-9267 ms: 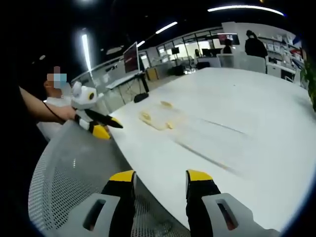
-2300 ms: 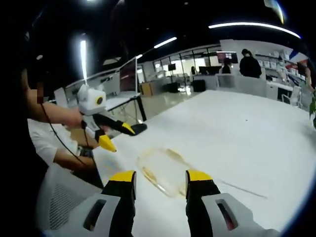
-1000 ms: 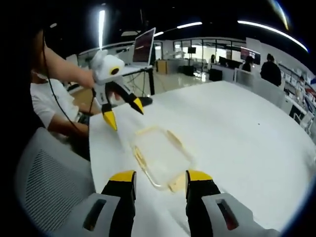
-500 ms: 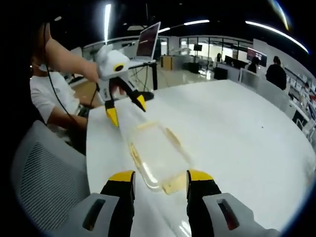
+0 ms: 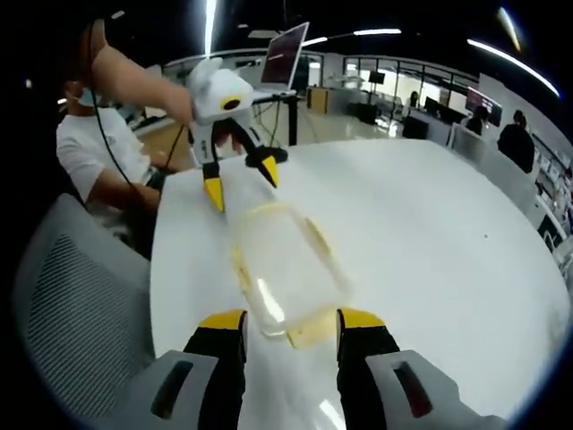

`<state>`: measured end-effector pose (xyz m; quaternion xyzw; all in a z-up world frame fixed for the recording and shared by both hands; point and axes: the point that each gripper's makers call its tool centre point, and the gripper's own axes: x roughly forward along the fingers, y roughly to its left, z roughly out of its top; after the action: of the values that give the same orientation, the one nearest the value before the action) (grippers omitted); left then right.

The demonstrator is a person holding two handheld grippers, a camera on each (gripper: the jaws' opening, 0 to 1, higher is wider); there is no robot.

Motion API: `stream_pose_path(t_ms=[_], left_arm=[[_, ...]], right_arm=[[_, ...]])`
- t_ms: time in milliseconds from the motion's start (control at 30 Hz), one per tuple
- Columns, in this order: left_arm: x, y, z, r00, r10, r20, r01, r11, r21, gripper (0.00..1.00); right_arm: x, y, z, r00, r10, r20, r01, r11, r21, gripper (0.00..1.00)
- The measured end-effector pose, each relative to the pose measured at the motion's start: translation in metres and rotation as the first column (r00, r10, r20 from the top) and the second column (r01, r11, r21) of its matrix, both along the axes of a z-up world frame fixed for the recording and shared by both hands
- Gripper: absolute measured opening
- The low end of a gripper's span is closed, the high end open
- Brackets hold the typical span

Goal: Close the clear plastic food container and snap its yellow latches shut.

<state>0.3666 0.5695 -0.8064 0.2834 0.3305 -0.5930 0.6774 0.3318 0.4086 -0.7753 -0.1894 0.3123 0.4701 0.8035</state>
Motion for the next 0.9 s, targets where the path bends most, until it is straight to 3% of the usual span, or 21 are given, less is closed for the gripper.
stream_pose_path(t_ms=[533, 900], left_arm=[[0.004, 0.005, -0.013, 0.998, -0.059, 0.010, 0.058, 0.996, 0.074, 0.51], [0.010, 0.004, -0.016, 0.996, -0.086, 0.015, 0.084, 0.992, 0.092, 0.51]], right_arm=[[0.008, -0.002, -0.016, 0.997, 0.079, -0.028, -0.081, 0.992, -0.093, 0.42], [0.015, -0.001, -0.024, 0.992, 0.116, -0.041, -0.120, 0.983, -0.140, 0.41]])
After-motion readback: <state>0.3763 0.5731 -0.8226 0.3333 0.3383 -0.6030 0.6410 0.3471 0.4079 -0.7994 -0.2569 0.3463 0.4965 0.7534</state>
